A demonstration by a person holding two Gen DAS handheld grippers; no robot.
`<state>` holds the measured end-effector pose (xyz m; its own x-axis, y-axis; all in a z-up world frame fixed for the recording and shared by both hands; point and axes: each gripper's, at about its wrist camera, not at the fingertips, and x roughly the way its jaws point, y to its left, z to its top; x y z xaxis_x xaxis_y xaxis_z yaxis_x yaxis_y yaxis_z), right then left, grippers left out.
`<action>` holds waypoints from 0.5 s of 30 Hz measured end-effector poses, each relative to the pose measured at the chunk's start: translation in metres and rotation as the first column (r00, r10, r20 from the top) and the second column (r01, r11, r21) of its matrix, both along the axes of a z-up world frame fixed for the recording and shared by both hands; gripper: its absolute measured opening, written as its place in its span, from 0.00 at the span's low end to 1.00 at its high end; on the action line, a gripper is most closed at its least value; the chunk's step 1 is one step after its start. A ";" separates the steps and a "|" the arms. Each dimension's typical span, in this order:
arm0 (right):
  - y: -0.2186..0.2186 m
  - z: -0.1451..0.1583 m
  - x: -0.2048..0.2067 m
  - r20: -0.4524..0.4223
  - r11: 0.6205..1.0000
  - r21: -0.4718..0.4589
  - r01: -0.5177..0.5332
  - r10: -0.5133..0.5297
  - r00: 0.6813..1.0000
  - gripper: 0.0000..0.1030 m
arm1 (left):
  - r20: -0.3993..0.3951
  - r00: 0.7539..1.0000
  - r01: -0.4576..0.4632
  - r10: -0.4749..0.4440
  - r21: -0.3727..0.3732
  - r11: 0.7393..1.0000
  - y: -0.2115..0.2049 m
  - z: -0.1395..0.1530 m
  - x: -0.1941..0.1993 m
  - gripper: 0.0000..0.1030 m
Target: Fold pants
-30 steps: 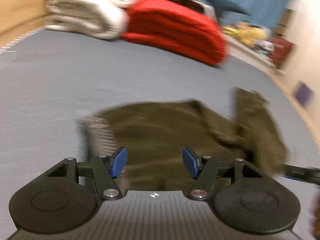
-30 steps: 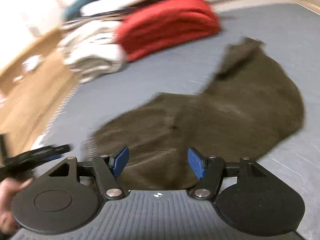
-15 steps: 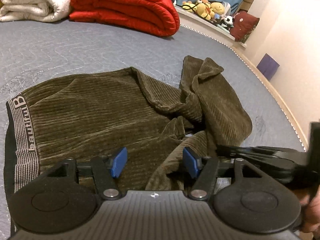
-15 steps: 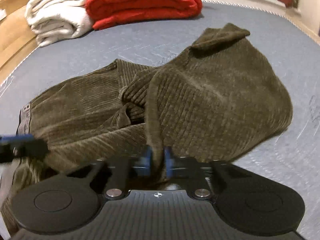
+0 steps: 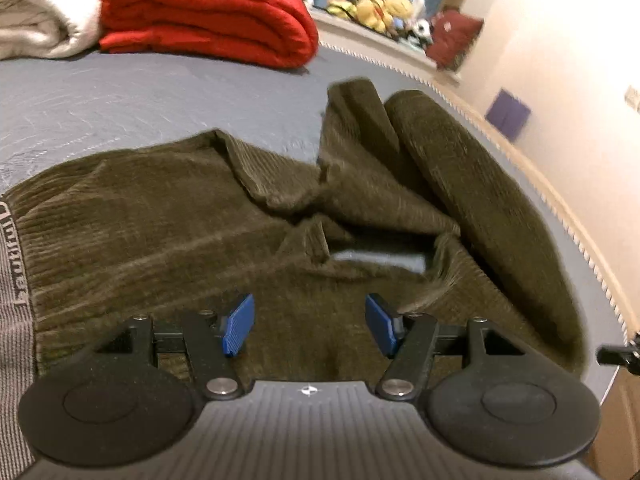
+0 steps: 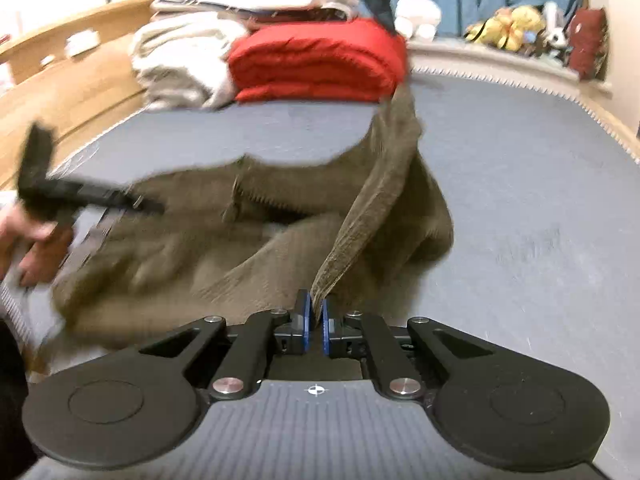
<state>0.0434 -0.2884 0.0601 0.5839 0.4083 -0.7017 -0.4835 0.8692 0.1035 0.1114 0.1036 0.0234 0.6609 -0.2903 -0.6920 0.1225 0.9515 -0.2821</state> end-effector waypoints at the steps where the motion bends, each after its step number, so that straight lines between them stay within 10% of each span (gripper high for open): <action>1: -0.005 -0.005 -0.008 -0.027 1.000 -0.014 -0.007 0.006 1.000 0.00 | -0.007 1.000 0.000 0.001 0.013 1.000 -0.002 -0.004 -0.001 0.65; 7: -0.025 -0.025 -0.014 -0.059 0.990 -0.080 0.118 -0.123 0.991 0.03 | -0.035 0.998 -0.052 0.054 0.043 0.998 0.002 -0.031 -0.028 0.62; 15: 0.008 -0.022 0.031 0.057 0.967 0.012 0.253 -0.253 0.966 0.40 | 0.074 0.997 0.022 -0.026 0.059 0.998 -0.017 -0.027 -0.080 0.29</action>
